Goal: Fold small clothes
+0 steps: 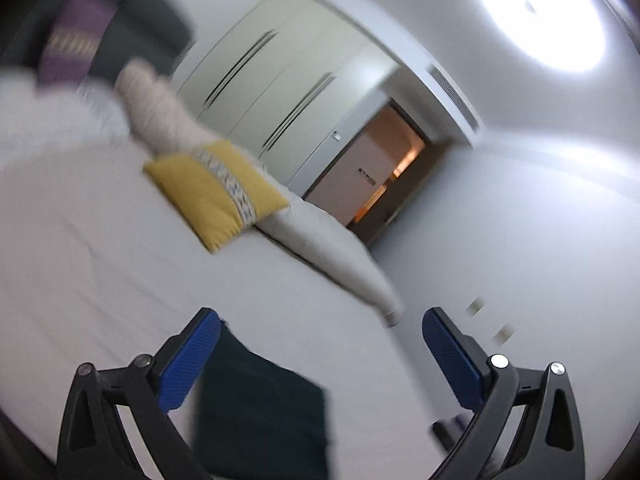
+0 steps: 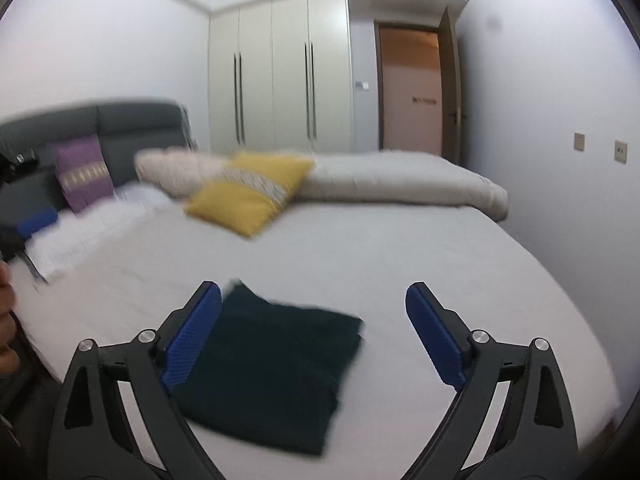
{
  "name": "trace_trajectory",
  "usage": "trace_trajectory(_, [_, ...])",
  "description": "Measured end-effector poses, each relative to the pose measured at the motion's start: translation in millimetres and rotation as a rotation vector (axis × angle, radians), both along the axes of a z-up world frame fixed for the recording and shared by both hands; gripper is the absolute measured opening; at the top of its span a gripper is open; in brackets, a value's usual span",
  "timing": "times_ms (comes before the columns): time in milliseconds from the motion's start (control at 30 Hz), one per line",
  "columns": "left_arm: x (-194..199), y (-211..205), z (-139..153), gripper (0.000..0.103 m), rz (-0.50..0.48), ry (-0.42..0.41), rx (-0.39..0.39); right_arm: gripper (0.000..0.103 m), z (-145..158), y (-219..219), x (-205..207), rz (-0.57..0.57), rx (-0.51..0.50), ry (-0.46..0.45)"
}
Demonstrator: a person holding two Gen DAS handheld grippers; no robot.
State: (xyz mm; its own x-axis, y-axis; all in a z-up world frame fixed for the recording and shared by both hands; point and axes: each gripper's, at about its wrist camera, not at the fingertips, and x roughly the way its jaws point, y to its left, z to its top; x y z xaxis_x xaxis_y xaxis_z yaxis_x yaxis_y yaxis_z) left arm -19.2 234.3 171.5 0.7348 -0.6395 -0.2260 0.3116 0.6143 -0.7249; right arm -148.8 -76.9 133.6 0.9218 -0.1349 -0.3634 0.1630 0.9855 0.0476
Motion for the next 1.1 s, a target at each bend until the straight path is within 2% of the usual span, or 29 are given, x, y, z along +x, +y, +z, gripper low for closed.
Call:
trace_trajectory(67, [15,12,-9,0.103,-0.086,0.127,-0.16,0.096,13,4,-7,0.011,0.044,-0.043])
trace_trajectory(100, [19,15,-12,0.103,-0.095,0.165,-0.195,0.096,18,7,-10,0.025,0.066,-0.067])
trace_trajectory(133, [22,18,-17,0.103,-0.074,0.2,-0.213,0.096,21,8,-13,0.031,0.079,-0.077])
trace_trajectory(267, [21,30,-31,0.103,0.045,0.272,-0.189,0.096,28,20,-19,0.029,0.058,-0.08])
trace_trajectory(300, [16,31,-27,0.103,0.129,0.258,-0.111,0.096,29,23,-22,0.024,0.047,-0.076])
trace_trajectory(400, [-15,6,5,0.103,0.392,0.078,0.326,0.096,31,33,-29,0.016,0.033,-0.066])
trace_trajectory(533, [-47,-40,15,0.103,0.503,-0.166,0.695,0.096,29,44,-37,-0.021,-0.009,-0.049])
trace_trajectory(567, [-50,-52,10,0.103,0.504,-0.19,0.776,0.096,28,47,-37,-0.041,-0.027,-0.041])
trace_trajectory(600, [-56,-56,6,0.103,0.495,-0.192,0.82,0.096,26,50,-35,-0.06,-0.046,-0.028])
trace_trajectory(633, [-54,-66,-5,0.103,0.473,-0.169,0.885,0.096,24,55,-35,-0.078,-0.07,-0.017])
trace_trajectory(667, [-54,-71,-15,0.103,0.456,-0.133,0.92,0.096,22,58,-34,-0.095,-0.093,-0.005])
trace_trajectory(700, [-51,-75,-32,0.103,0.423,-0.057,0.955,0.096,18,62,-33,-0.113,-0.12,0.015])
trace_trajectory(833, [-44,-87,-90,0.103,0.265,0.127,0.989,0.096,-8,70,-25,-0.152,-0.166,0.11])
trace_trajectory(933, [-44,-103,-117,0.103,0.199,0.163,1.045,0.096,-32,64,-11,-0.167,-0.139,0.2])
trace_trajectory(1100, [-47,-113,-133,0.103,0.118,0.201,1.031,0.096,-73,48,12,-0.198,-0.053,0.338])
